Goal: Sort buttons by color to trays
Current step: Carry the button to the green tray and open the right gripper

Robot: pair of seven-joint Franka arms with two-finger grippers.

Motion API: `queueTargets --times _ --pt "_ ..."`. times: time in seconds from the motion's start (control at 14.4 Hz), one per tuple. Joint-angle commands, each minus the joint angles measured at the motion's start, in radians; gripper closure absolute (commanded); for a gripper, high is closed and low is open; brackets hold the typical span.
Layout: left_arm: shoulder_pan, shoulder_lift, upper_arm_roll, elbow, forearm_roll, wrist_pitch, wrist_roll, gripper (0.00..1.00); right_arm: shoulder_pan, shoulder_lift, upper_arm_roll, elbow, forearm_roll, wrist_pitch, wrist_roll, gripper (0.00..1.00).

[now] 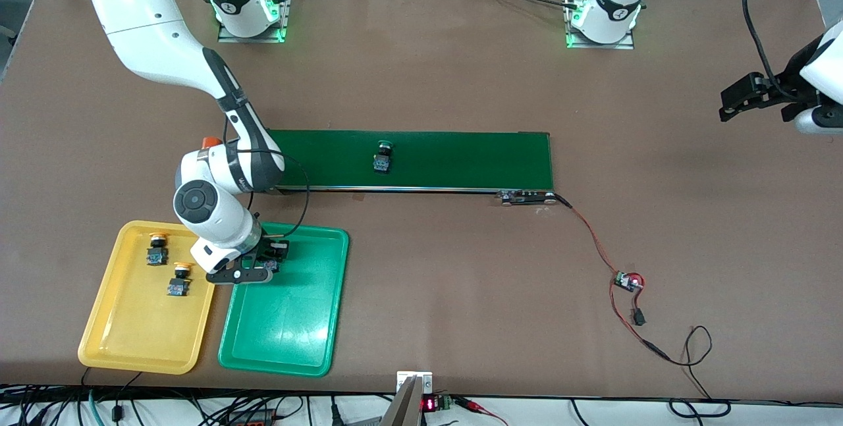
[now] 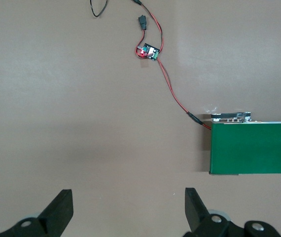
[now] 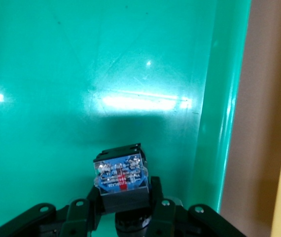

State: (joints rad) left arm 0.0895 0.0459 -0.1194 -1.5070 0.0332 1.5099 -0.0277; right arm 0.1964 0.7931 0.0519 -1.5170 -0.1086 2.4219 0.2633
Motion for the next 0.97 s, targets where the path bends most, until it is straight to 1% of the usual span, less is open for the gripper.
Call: queueTargets --times 0.0,0.07,0.14,0.21,0.35,0.56,0.62,0.76,0.9 --pt "0.007 0.012 0.0 0.027 -0.016 -0.004 0.029 0.0 -0.008 0.029 0.009 0.028 -0.002 0.002 -0.006 0.2" --pt "0.007 0.012 0.0 0.024 -0.018 -0.002 0.047 0.0 -0.003 0.028 0.009 0.024 -0.002 0.009 -0.007 0.0" --pt "0.015 0.008 0.0 0.013 -0.021 0.012 0.099 0.0 0.003 0.02 0.009 0.023 0.001 0.012 -0.001 0.0" --pt "0.035 -0.006 -0.003 -0.021 -0.027 0.032 0.132 0.0 0.008 -0.001 0.009 0.02 0.003 0.005 -0.005 0.0" --pt "0.052 -0.046 -0.002 -0.093 -0.039 0.102 0.138 0.0 0.009 -0.069 0.009 -0.023 0.006 -0.036 0.004 0.0" --pt "0.052 -0.047 -0.008 -0.093 -0.036 0.118 0.137 0.0 0.034 -0.201 0.011 -0.119 0.014 -0.115 0.094 0.0" --pt "0.052 -0.046 -0.008 -0.091 -0.036 0.118 0.124 0.0 0.044 -0.25 0.011 -0.171 0.02 -0.115 0.106 0.0" --pt "0.052 -0.046 -0.006 -0.09 -0.035 0.116 0.123 0.0 0.092 -0.378 0.011 -0.326 0.102 -0.106 0.113 0.0" --pt "0.052 -0.043 -0.003 -0.084 -0.033 0.116 0.123 0.0 0.142 -0.469 0.016 -0.449 0.11 -0.107 0.146 0.0"
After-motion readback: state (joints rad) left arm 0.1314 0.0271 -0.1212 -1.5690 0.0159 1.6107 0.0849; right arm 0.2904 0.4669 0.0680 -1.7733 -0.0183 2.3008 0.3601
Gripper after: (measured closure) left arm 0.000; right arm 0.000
